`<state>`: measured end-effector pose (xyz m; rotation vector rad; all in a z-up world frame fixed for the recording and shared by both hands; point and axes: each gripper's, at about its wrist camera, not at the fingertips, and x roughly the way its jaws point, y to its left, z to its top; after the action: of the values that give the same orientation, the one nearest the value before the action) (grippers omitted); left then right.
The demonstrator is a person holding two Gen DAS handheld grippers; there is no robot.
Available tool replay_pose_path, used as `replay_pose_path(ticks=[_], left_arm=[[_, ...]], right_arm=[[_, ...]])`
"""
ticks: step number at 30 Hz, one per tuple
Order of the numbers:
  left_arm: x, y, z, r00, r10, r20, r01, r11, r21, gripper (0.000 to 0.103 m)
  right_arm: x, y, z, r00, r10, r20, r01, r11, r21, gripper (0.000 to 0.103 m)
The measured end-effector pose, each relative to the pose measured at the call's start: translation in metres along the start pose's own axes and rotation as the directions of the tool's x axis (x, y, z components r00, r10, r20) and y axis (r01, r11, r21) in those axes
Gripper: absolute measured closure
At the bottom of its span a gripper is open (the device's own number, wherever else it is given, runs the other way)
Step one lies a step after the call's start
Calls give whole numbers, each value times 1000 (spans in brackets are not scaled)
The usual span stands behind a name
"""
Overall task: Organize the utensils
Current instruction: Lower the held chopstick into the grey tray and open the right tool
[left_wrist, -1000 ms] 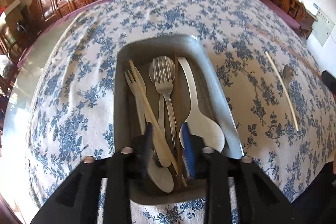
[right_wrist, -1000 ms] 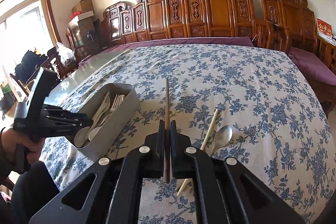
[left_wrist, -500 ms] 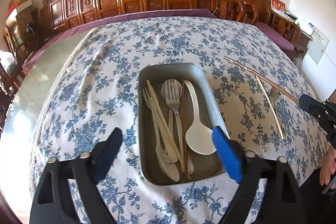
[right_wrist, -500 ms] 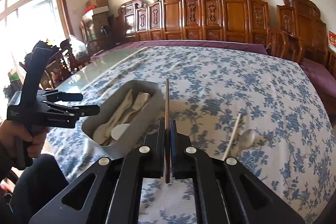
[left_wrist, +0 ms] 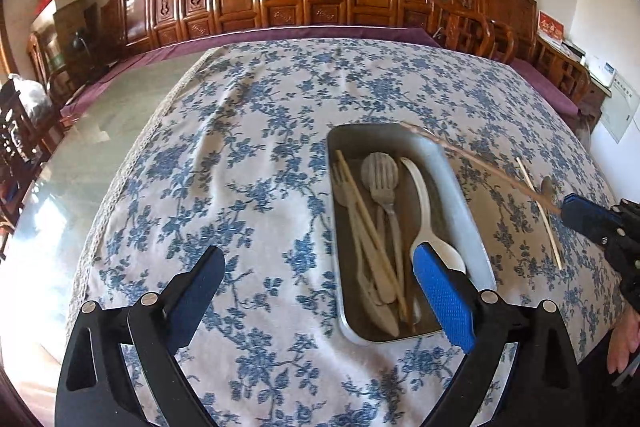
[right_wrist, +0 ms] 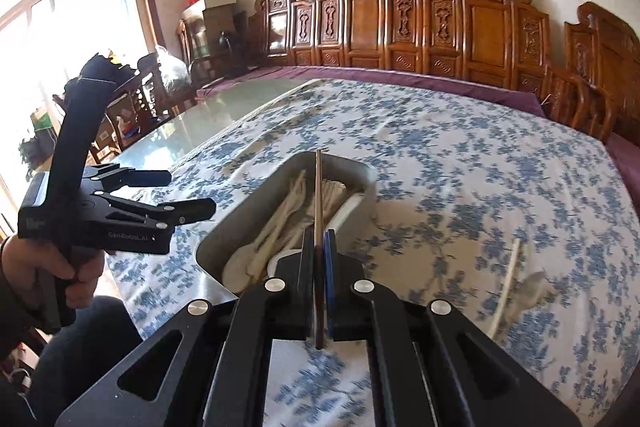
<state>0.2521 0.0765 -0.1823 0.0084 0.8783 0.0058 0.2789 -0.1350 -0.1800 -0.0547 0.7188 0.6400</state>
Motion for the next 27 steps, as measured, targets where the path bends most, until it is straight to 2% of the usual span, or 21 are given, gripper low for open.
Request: replay_pose_path(ticks=[4,7,10,15,22,27], left_arm=[[-4,9,2,1000,5,8,-5,1000,-14,12],[-7,14,3,1000,7,14,-6,1000,-21,12],[-9,17,4,1000,9,18,-9,1000,-22,12],[-12,19,4,1000,10,21,-10,1000,-23,12],[-13,23,3,1000,17,17,-17,1000,-24,12],[-15,25,4,1000,22,18,-22,999,-26,12]], right_arm=[[27,9,8,999,-7,-44,8,1000,20,97],[45,17,10,996,-49,-80,50,999,10,97],[59,21,9,991,-83,-107,84,996,10,97],[73,20,5,987,-92,-134,98,994,38,97],[82,22,3,985,-18,-170,34,995,90,95],[84,25,2,983,64,-174,-40,989,141,94]])
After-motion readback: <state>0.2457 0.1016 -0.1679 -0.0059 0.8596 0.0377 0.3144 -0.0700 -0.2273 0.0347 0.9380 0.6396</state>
